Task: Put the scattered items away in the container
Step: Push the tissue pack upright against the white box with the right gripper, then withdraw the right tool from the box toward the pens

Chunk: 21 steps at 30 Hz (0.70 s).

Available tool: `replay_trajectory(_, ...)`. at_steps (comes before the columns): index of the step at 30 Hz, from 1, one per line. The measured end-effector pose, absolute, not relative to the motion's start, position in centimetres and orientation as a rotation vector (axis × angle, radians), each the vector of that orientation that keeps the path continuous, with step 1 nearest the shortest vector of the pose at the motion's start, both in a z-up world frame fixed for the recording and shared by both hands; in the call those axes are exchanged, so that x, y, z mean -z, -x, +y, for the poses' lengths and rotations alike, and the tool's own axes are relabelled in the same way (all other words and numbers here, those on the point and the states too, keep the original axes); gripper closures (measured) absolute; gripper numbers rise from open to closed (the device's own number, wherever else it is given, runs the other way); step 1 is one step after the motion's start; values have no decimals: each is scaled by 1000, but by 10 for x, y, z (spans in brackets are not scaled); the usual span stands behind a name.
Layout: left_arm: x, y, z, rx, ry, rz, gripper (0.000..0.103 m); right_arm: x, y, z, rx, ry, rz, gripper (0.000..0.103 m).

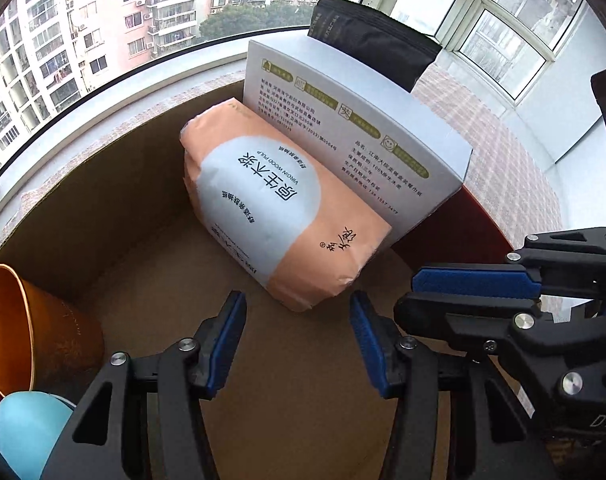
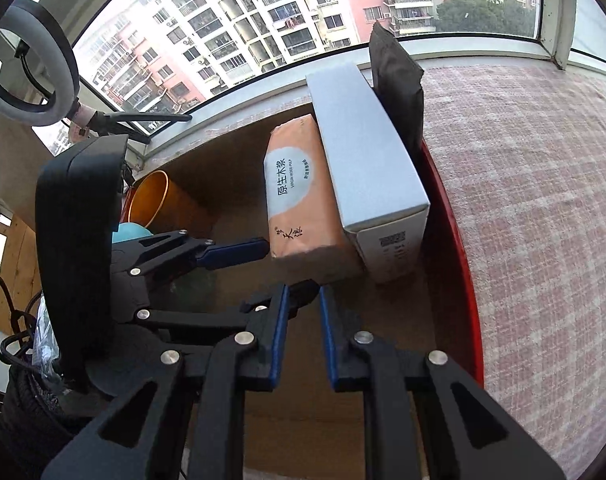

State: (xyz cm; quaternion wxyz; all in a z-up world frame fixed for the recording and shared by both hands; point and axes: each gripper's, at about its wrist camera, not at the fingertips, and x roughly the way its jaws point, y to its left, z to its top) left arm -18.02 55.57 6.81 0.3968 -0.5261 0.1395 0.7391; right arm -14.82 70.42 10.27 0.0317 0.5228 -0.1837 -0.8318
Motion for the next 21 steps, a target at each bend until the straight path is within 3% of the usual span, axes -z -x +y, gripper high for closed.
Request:
replay_trajectory(14,-60,163,542,-1894,1327,350,51,-89,156,713,2563,-1620,-689,88)
replay_trajectory(21,-96,132,507,-1942,1287,306,51,-117,135,710,2631,-1539,-709,88)
